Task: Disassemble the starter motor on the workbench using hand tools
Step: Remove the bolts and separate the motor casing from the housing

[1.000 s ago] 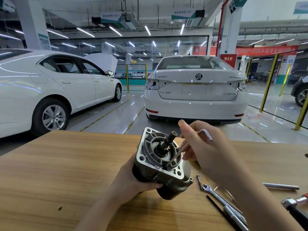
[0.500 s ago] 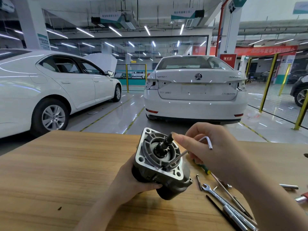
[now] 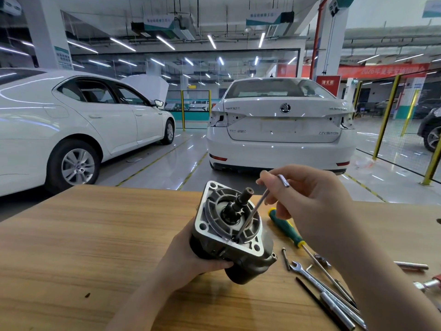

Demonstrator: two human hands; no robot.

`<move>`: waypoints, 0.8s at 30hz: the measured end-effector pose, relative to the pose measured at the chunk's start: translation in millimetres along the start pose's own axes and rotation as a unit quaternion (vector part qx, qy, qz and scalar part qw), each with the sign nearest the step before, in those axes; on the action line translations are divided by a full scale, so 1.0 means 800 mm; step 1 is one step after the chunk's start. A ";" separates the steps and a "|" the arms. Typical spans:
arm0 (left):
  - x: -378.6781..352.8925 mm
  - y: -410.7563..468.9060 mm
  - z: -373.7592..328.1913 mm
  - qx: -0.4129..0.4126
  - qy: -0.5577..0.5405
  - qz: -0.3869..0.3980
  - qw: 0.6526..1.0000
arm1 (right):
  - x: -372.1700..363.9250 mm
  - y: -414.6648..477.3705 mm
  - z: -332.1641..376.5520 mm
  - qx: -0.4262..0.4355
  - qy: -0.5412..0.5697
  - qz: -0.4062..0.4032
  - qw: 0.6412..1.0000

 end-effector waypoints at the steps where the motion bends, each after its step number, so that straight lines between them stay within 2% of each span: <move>1: 0.000 0.000 0.000 0.001 -0.002 -0.001 1.000 | 0.000 0.000 -0.002 0.006 0.007 -0.012 1.000; 4: 0.000 -0.001 0.001 0.000 -0.001 -0.002 1.000 | -0.003 -0.003 -0.002 0.027 0.018 -0.048 0.998; 8: -0.001 -0.001 0.002 0.009 -0.007 0.007 1.000 | -0.015 -0.012 -0.011 0.015 0.206 -0.088 0.974; 10: -0.002 -0.001 0.002 0.002 -0.002 0.011 1.000 | -0.018 -0.015 -0.015 0.023 0.239 -0.111 0.964; 18: -0.001 -0.004 0.000 -0.009 -0.009 0.010 1.000 | -0.011 -0.010 -0.008 0.090 0.199 -0.096 0.971; 24: -0.002 -0.004 -0.005 0.000 -0.021 0.018 1.000 | -0.003 -0.005 -0.006 0.148 0.096 -0.080 0.981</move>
Point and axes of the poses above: each hand's wrist, its own y-axis towards the middle knuckle, its own x-axis out of the back of the hand, z = x × y, the point moved 7 cm from there along y, towards the middle knuckle, and after that the axes turned 2 degrees about y, right-handed, at the moved point
